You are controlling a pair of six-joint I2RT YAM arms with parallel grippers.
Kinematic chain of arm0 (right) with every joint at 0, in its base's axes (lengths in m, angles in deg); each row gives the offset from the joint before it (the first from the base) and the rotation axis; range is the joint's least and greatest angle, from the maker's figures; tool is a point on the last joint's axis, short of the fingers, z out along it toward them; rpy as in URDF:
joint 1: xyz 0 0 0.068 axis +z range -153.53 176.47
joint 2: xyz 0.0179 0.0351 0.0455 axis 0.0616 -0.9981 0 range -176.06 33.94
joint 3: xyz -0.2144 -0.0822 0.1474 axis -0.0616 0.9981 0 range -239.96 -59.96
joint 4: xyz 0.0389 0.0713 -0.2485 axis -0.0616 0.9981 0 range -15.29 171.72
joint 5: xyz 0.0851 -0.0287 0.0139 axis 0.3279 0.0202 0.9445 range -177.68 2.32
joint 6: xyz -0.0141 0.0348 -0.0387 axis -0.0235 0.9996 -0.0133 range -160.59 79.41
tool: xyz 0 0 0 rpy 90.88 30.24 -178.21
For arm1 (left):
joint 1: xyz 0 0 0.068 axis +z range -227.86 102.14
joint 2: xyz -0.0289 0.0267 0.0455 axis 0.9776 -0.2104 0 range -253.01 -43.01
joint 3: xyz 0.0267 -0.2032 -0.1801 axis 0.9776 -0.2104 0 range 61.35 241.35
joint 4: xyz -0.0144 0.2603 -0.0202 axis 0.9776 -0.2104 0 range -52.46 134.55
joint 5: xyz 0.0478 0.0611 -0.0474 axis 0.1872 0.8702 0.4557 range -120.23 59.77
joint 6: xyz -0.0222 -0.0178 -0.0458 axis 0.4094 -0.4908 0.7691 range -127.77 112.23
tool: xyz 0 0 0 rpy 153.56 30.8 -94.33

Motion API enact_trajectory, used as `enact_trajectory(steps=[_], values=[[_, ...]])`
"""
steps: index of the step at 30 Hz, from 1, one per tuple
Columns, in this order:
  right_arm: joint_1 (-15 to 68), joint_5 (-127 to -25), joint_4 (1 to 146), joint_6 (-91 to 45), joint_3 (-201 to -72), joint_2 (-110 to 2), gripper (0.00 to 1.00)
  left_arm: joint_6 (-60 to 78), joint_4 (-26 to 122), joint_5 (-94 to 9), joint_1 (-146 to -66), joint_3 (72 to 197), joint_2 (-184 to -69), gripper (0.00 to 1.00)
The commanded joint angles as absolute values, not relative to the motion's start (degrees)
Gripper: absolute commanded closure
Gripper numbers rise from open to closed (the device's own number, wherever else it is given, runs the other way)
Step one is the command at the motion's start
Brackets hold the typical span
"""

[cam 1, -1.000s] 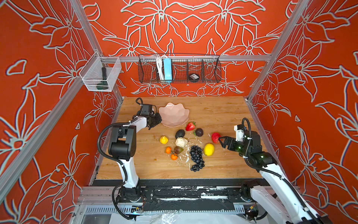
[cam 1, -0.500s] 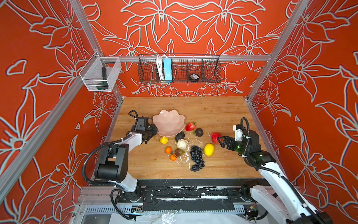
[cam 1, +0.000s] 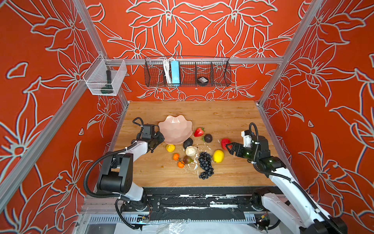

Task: Arrange fruit in a fruit bowl
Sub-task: Move the fruit bowl to the center of the table.

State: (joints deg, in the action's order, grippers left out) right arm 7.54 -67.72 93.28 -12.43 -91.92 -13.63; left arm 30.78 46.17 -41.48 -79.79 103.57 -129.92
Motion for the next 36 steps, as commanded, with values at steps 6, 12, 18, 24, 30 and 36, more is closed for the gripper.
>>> enact_trajectory(steps=[6, 12, 18, 24, 30, 36], values=[[9.31, -68.08, 94.12, -11.68, -93.33, -14.15, 0.08, 30.49, 41.7, -43.3, -79.97, 105.08, -127.69, 0.53], [10.13, -68.0, 95.22, -12.14, -93.54, -13.92, 0.08, 30.03, 34.12, -38.41, -81.74, 103.54, -121.21, 0.33], [10.89, -67.73, 96.5, -12.29, -92.94, -13.03, 0.08, 29.2, 30.48, -31.88, -90.19, 97.97, -109.97, 0.29], [11.32, -67.73, 96.79, -12.25, -91.99, -11.69, 0.08, 26.83, 25.33, -26.08, -97.06, 98.25, -107.04, 0.32], [11.72, -67.65, 96.35, -11.77, -91.39, -11.67, 0.08, 23.74, 21.31, -20.96, -100.9, 104.44, -113.71, 0.4], [11.76, -68.0, 96.78, -12.02, -91.09, -10.91, 0.08, 21.21, 19.52, -18.56, -103.11, 109.24, -119.44, 0.49]])
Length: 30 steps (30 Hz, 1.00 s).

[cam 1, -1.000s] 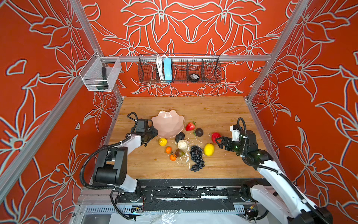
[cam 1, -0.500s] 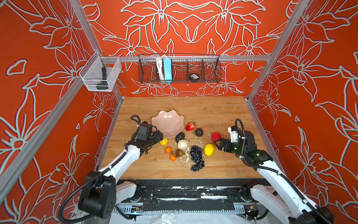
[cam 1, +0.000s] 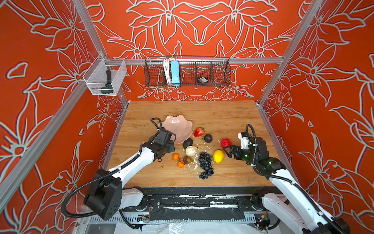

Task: Arrange fruit in a fruit bowl
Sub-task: Move the fruit bowl to the center of the table, then pick up the fruit from the center of the table.

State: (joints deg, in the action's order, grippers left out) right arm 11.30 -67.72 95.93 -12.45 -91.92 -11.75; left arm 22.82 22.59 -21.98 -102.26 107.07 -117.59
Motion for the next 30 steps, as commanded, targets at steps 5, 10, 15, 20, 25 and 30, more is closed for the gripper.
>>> enact_trajectory(steps=[5, 10, 15, 20, 25, 30], values=[[11.76, -68.09, 97.01, -12.2, -90.85, -10.79, 0.08, 20.82, 18.32, -16.43, -104.46, 111.42, -122.81, 0.57], [11.78, -68.11, 96.99, -12.2, -90.79, -10.76, 0.08, 20.24, 17.69, -14.52, -105.06, 112.63, -125.07, 0.6], [11.83, -68.7, 97.29, -12.12, -90.73, -10.4, 0.08, 19.54, 18.53, -14.06, -105.1, 112.77, -126.68, 0.62], [11.78, -68.35, 97.31, -12.2, -90.72, -10.53, 0.08, 19.44, 18.61, -13.72, -105.17, 113.25, -128.03, 0.64], [11.84, -68.3, 97.13, -12.05, -90.54, -10.53, 0.08, 19.22, 18.62, -13.36, -105.12, 113.56, -128.76, 0.68], [11.85, -68.18, 97.04, -11.94, -90.37, -10.64, 0.09, 18.96, 18.79, -12.78, -105.19, 113.77, -129.21, 0.7]])
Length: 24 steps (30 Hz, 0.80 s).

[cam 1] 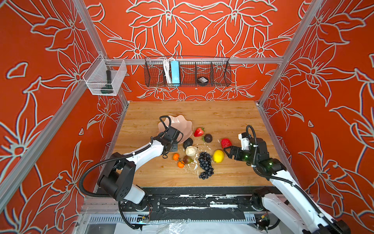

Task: Arrange fruit in a fruit bowl
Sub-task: Pick up the fruit from the center of the table.

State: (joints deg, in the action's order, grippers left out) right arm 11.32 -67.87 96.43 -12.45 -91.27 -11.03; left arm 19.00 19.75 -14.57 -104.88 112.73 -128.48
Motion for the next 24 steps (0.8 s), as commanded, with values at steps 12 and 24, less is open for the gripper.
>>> enact_trajectory(steps=[12, 24], values=[[11.85, -68.17, 97.22, -12.02, -90.1, -10.18, 0.09, 18.93, 18.71, -12.65, -105.19, 114.8, -130.66, 0.75], [11.9, -68.26, 97.27, -12.07, -90.08, -10.35, 0.09, 19.19, 18.35, -12.22, -105.28, 113.89, -129.28, 0.85]])
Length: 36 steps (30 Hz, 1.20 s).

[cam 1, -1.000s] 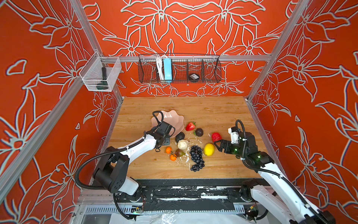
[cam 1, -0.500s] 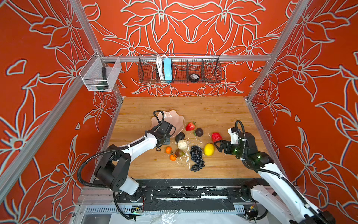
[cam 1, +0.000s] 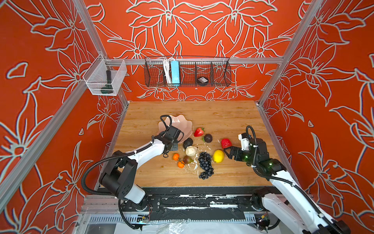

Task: Arrange fruit in a fruit bowl
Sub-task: Pick up the fruit from the center of the table.

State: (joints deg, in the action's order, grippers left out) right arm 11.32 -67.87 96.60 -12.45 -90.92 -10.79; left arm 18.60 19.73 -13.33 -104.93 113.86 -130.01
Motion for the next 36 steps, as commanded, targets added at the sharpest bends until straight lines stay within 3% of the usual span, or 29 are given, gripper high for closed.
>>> enact_trajectory(steps=[1, 36], values=[[11.85, -68.26, 97.17, -11.98, -90.07, -10.33, 0.09, 19.16, 18.31, -12.22, -105.28, 113.77, -129.12, 0.86], [11.81, -68.26, 97.04, -12.73, -91.22, -11.39, 0.09, 24.37, 10.74, -12.92, -108.74, 108.19, -116.99, 0.97]])
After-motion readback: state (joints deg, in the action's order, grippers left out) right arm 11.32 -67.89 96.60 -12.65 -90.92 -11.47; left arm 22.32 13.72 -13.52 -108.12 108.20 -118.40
